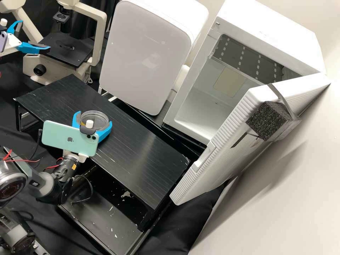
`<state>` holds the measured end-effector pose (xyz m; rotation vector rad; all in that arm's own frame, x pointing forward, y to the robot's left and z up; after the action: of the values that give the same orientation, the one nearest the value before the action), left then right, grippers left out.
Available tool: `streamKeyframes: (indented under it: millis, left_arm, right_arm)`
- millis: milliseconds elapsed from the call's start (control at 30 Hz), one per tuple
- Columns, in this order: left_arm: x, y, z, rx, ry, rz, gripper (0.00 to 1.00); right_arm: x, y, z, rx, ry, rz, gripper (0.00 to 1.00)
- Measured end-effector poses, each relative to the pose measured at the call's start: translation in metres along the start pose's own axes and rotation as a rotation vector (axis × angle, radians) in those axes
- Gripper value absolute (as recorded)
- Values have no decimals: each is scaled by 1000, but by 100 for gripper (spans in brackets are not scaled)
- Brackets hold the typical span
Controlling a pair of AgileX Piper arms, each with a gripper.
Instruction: Take the petri dish out of the incubator
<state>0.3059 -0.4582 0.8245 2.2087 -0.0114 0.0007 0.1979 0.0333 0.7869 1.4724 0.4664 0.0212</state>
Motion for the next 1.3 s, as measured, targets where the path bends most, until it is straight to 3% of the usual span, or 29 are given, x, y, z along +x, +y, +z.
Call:
streamKeyframes:
  millis: [733, 767, 1300]
  left_arm:
    - [0, 0, 0, 0, 0, 0, 100]
    - [0, 0, 0, 0, 0, 0, 100]
    - [0, 0, 0, 0, 0, 0, 100]
  right_arm:
    - [-4, 18, 33, 32, -127, 98, 0]
    - [-4, 18, 33, 32, -128, 98, 100]
    - [-6, 21, 31, 17, -120, 104, 100]
